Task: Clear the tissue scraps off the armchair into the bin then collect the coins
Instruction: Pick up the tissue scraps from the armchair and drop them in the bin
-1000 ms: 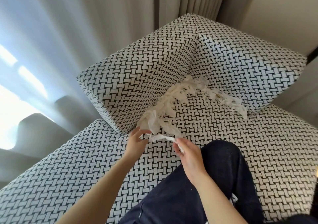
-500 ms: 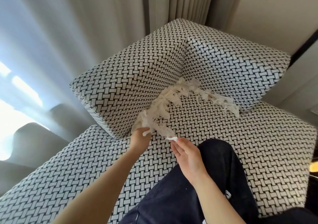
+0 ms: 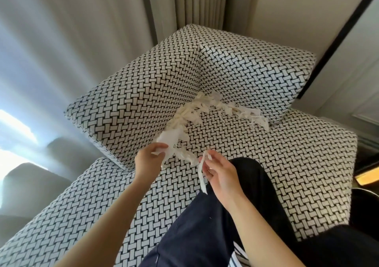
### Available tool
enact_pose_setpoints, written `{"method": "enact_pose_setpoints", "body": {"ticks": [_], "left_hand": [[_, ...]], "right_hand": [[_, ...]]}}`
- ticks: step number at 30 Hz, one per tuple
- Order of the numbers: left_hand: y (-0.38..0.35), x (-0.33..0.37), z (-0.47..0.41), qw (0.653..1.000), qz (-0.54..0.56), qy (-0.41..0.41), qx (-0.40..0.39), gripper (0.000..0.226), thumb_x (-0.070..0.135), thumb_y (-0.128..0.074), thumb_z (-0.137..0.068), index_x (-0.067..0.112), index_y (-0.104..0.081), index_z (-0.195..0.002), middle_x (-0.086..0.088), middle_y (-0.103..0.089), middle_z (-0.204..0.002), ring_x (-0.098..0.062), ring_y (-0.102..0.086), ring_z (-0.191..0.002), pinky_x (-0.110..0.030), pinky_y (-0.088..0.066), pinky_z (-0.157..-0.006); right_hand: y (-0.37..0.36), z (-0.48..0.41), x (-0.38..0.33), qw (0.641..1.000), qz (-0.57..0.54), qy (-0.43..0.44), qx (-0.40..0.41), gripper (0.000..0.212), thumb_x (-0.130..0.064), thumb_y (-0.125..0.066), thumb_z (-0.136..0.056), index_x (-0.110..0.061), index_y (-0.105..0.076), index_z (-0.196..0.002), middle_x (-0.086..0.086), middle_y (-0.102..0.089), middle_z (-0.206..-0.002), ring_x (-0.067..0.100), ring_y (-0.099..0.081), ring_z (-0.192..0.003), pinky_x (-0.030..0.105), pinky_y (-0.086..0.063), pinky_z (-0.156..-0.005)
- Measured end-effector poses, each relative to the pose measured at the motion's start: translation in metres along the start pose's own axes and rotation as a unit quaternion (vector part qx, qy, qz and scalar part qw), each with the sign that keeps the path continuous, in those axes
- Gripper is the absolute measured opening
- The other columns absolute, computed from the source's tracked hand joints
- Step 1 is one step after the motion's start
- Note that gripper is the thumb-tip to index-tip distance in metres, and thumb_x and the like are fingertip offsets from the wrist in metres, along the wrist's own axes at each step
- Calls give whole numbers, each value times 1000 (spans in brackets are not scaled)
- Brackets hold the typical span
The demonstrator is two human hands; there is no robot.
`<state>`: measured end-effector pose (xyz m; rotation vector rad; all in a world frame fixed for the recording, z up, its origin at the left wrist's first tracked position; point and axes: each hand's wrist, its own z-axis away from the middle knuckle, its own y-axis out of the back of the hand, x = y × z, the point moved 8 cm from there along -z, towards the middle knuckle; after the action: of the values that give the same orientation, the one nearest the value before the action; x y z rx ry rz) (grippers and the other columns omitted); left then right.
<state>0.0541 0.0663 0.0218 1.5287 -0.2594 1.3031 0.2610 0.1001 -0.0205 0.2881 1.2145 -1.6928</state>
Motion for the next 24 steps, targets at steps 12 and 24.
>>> {"method": "enact_pose_setpoints", "body": {"ticks": [12,24], "left_hand": [[-98,116,21,983,74,-102,-136,46,5,-59,-87,24,-51,-127,-2,-57,-91,-12,-54,-68,-18,-48,-56],[-321,177,112,920,144,68,-358,30,9,-62,-88,13,-61,-117,-2,-66,-90,-14,-53,-75,-22,-47,-68]], "right_hand": [[115,43,-137,982,-8,128,137,40,-1,-61,-80,-11,-61,-118,4,-65,-111,17,-61,-103,31,-48,-83],[329,136,-185,894,-165,181,376,33,-6,-54,-93,-1,-54,-126,0,-65,-101,6,-61,-87,20,-46,-78]]}}
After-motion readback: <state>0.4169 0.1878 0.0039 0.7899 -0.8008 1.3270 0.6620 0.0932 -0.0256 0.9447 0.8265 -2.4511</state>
